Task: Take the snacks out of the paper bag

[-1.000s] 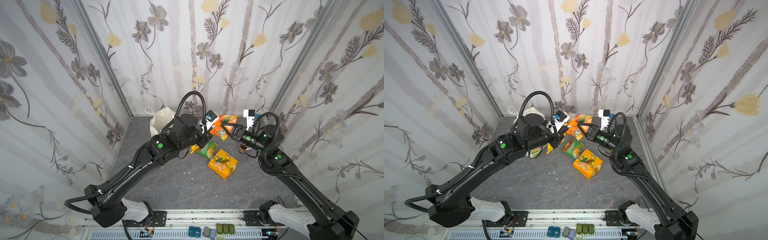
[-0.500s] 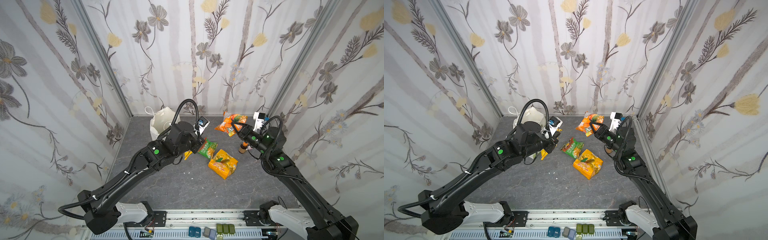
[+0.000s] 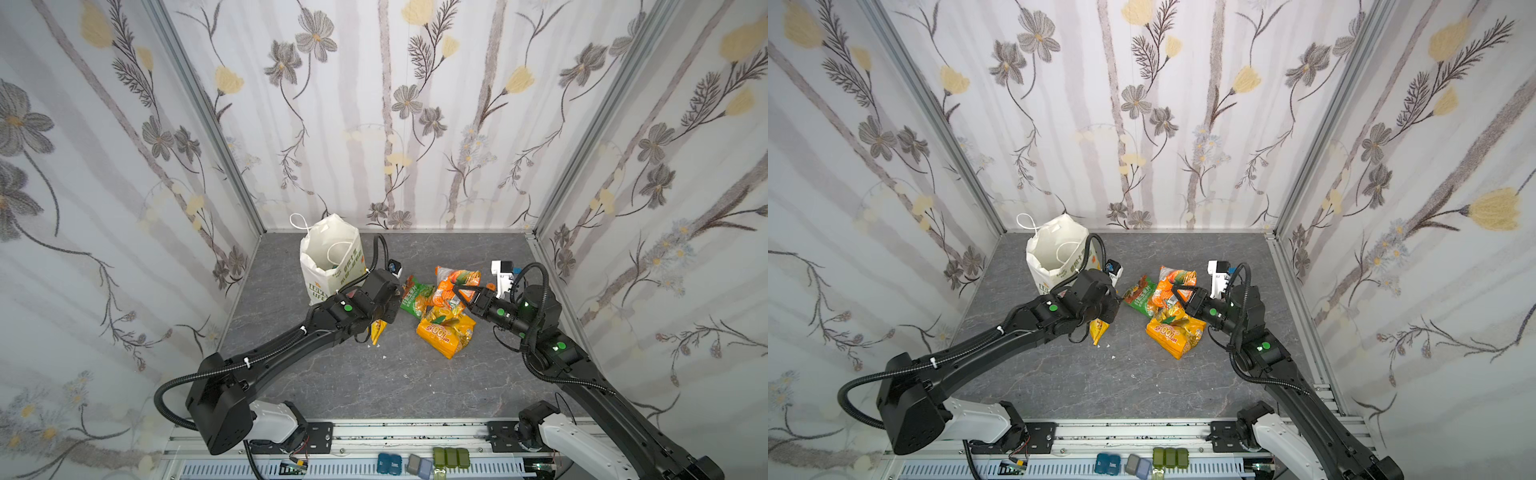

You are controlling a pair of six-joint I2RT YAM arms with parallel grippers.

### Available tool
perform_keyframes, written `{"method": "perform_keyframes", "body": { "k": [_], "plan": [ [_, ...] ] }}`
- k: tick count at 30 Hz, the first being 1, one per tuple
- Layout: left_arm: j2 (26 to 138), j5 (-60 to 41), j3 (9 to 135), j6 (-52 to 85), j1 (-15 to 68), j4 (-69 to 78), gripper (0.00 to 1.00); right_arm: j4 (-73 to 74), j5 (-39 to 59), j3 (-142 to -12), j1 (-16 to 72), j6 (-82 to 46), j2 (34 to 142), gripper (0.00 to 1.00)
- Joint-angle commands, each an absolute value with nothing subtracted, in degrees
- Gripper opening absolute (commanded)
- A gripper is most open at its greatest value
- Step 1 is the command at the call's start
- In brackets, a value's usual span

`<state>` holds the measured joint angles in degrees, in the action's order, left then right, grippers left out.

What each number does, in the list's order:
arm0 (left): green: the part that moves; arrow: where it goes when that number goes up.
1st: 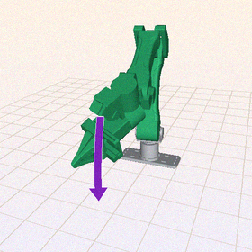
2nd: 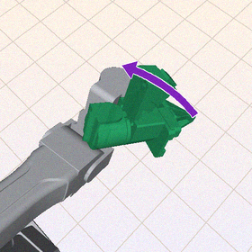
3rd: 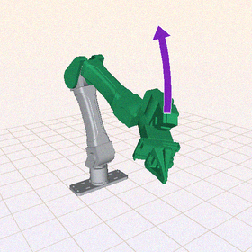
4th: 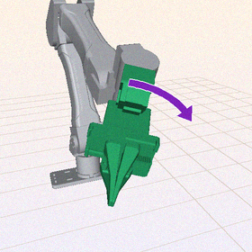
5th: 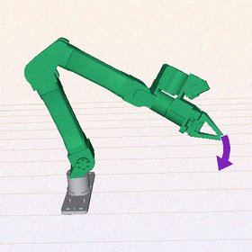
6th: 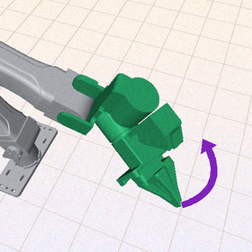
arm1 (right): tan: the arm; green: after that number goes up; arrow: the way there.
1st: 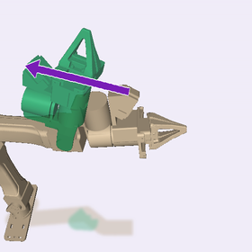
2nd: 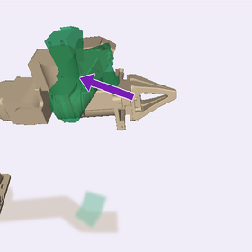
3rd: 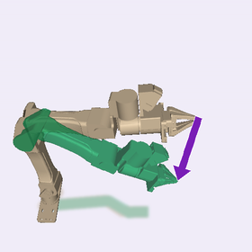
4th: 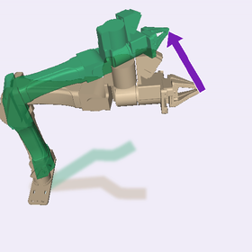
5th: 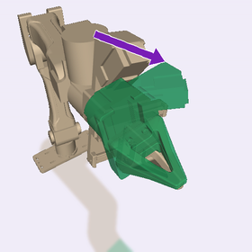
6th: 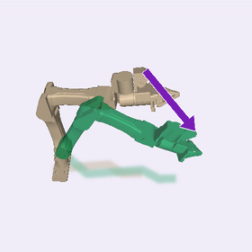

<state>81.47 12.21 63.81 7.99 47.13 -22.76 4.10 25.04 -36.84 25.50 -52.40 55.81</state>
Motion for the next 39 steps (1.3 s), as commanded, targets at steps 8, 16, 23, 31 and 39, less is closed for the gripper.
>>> {"method": "perform_keyframes", "body": {
  "k": [8,16,23,31,39],
  "plan": [
    [98.1,10.0,64.6,13.3,46.5,-10.8,0.0,0.5,23.0,-27.3,31.7,-52.9,45.6,0.01],
    [103.6,7.6,64.7,14.1,46.6,-8.6,0.0,2.4,23.6,-20.2,34.1,-56.5,39.8,0.01],
    [106.2,6.3,64.4,15.5,46.7,-8.6,0.18,2.9,22.2,-18.0,36.5,-58.4,38.2,0.01],
    [102.0,6.3,65.6,14.9,47.2,-11.6,0.35,7.0,19.0,-15.6,40.8,-62.0,37.5,0.0],
    [90.0,7.1,66.3,12.7,48.3,-14.9,0.55,16.0,14.7,-10.7,47.0,-65.4,41.9,0.01]
  ]
}}
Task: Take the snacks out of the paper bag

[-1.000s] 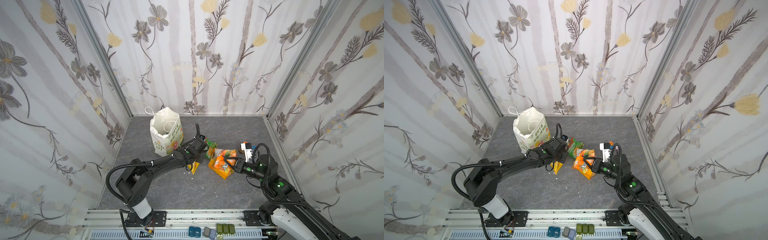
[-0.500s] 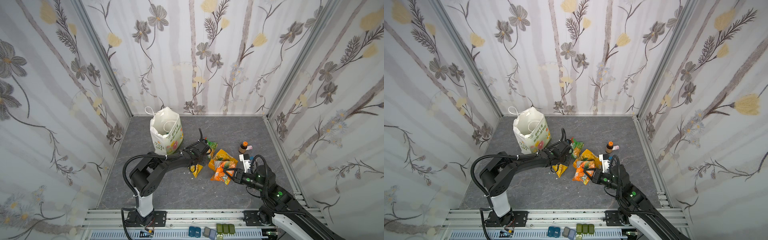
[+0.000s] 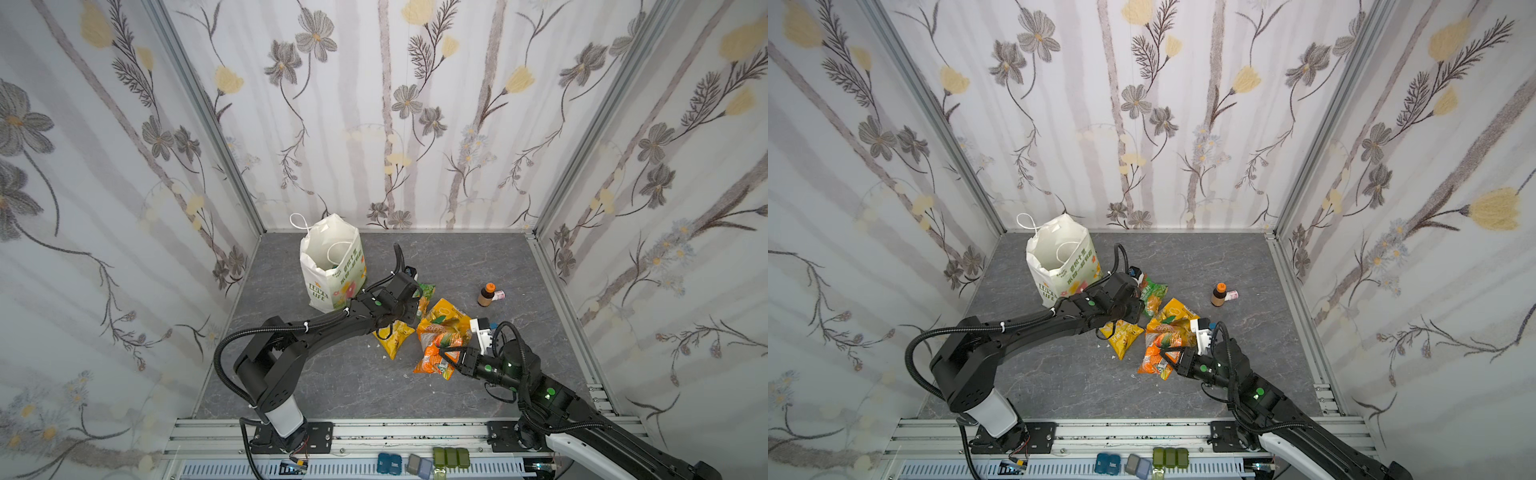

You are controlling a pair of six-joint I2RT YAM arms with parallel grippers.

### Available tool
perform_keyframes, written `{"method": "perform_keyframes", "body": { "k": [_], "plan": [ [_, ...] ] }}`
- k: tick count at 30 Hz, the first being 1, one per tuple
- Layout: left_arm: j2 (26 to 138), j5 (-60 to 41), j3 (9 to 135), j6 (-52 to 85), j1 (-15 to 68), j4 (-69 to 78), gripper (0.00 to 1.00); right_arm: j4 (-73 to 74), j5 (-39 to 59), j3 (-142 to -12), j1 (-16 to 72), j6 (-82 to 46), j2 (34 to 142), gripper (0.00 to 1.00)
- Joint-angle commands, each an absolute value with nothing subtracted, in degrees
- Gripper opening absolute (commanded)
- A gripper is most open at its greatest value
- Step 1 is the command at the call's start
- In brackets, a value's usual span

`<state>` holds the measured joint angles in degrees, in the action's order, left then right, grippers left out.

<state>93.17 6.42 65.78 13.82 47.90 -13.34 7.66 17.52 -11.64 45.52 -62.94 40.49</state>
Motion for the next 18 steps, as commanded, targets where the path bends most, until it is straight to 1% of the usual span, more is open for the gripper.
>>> {"method": "perform_keyframes", "body": {
  "k": [1,2,3,10,13,18],
  "plan": [
    [88.4,6.9,66.0,12.2,48.5,-14.9,0.56,17.3,14.1,-10.3,47.1,-65.5,42.9,0.01],
    [86.0,6.4,65.7,11.5,48.7,-14.7,0.58,18.8,13.4,-9.9,49.4,-65.5,44.2,0.01],
    [83.9,5.9,65.1,10.7,49.0,-14.4,0.59,20.0,12.6,-9.6,50.3,-65.3,45.7,0.04],
    [72.4,5.7,60.5,8.7,49.4,-13.0,0.66,23.3,5.8,-8.0,53.6,-63.4,54.5,0.19],
    [68.4,6.5,59.6,8.7,49.5,-13.9,0.67,23.5,3.5,-6.7,54.4,-62.7,56.3,0.29],
    [64.0,7.8,59.3,7.6,49.5,-14.8,0.68,22.1,2.0,-5.3,54.8,-60.9,59.2,0.43]
  ]
}}
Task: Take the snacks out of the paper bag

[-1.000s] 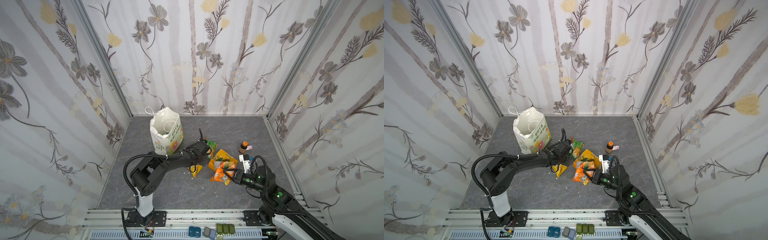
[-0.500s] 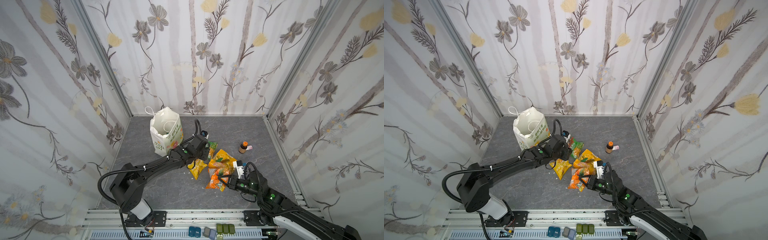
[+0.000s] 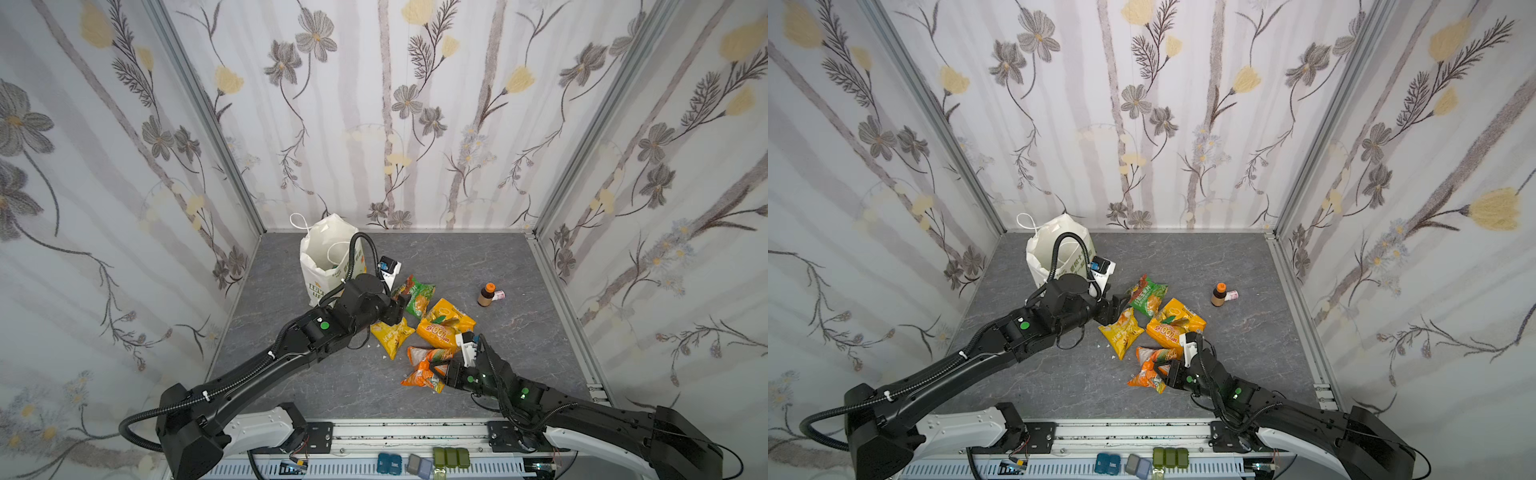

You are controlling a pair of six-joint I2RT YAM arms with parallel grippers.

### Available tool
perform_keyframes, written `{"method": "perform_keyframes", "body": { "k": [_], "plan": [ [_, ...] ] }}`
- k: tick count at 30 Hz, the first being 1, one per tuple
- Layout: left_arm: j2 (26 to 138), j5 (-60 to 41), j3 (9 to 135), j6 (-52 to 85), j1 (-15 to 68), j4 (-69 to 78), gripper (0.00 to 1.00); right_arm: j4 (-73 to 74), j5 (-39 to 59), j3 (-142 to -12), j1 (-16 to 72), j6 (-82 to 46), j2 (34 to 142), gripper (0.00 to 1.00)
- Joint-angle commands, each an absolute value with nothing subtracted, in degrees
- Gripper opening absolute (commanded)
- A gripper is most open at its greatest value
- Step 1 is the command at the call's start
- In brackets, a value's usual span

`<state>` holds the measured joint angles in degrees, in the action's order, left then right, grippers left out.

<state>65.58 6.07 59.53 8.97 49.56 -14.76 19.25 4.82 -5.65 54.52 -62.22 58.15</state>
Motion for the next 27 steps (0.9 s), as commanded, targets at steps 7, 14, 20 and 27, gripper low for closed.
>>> {"method": "perform_keyframes", "body": {
  "k": [7,14,20,27],
  "plan": [
    [61.5,14.3,61.4,2.1,49.5,-17.9,0.7,14.8,-0.6,-6.2,55.5,-59.5,61.5,0.68],
    [63.8,24.9,66.6,-2.2,47.6,-22.7,0.73,3.1,-3.9,-9.3,55.8,-57.3,59.1,0.88],
    [68.2,25.6,75.0,-4.5,40.1,-27.8,0.74,-11.8,-9.0,-14.8,55.9,-54.1,51.0,0.99],
    [78.0,23.0,88.8,-4.0,29.1,-34.8,0.74,-17.9,-14.0,-27.2,55.7,-48.3,40.5,0.99]
  ]
}}
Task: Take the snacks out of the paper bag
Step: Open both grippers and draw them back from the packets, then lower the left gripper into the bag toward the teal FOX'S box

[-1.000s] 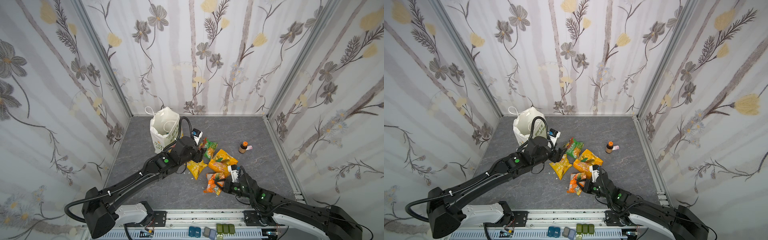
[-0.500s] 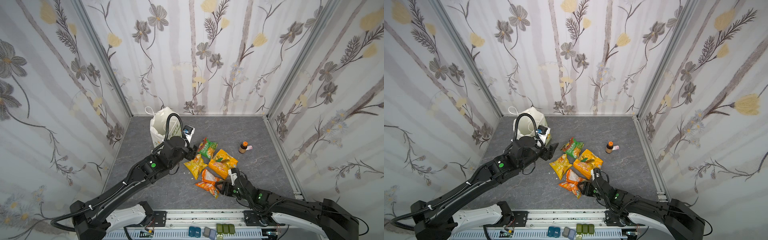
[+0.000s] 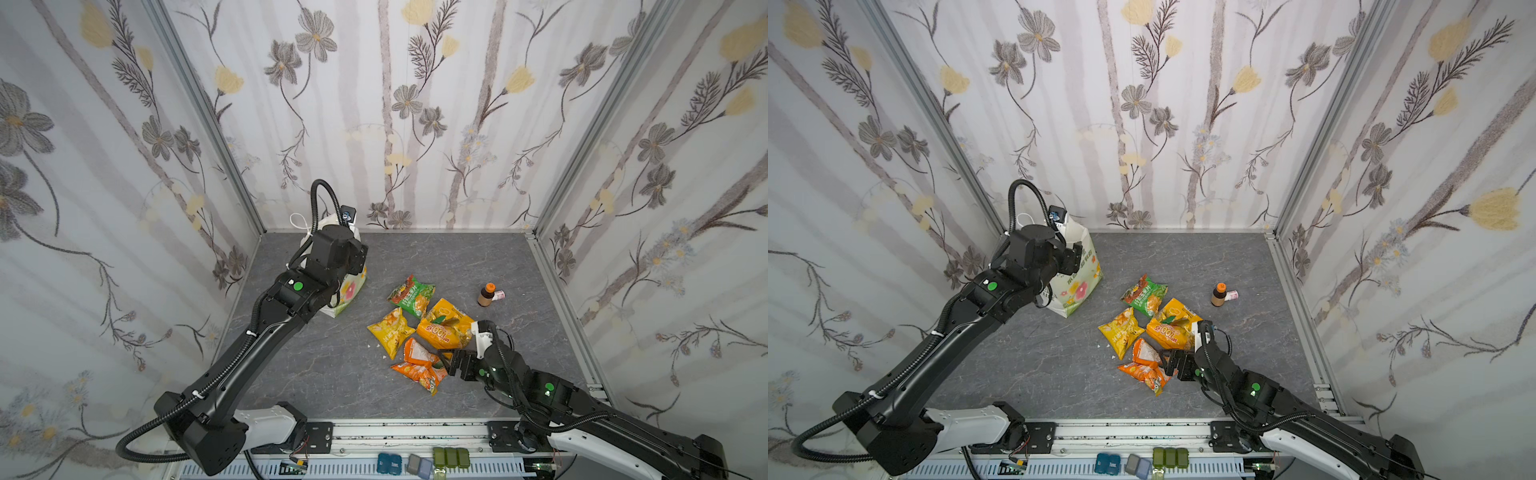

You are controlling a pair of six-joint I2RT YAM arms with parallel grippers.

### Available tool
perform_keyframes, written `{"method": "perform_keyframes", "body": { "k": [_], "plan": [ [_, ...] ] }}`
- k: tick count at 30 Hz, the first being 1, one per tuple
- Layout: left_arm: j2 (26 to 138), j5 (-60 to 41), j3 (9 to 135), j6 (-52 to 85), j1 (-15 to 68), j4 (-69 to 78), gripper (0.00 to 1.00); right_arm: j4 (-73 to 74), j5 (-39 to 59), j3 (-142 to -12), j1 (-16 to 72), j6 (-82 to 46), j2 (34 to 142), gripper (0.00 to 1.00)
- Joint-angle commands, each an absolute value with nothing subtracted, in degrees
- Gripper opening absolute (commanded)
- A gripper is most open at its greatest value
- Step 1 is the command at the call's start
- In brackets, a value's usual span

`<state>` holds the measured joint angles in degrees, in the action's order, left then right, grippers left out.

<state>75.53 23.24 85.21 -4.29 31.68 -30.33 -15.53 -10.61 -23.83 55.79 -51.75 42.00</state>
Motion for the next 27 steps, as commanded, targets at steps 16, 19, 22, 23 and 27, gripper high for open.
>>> {"method": "perform_keyframes", "body": {
  "k": [16,19,22,23,27],
  "plan": [
    [105.1,5.1,114.3,2.5,13.1,-53.5,0.5,-17.4,-2.0,-60.6,54.3,-38.1,61.6,0.99],
    [110.4,2.1,119.5,1.4,12.6,-56.1,0.43,-16.9,2.7,-64.2,51.8,-38.0,65.4,0.99],
    [114.8,0.8,123.5,1.1,12.5,-58.2,0.39,-15.1,6.5,-65.7,49.1,-38.9,67.3,0.99],
    [115.4,1.0,123.8,1.1,12.6,-58.0,0.39,-14.4,7.0,-65.7,48.4,-39.3,67.5,0.99],
    [117.8,1.1,123.3,-0.1,12.1,-56.4,0.39,-12.7,9.0,-65.7,45.3,-40.2,67.8,0.99]
  ]
}}
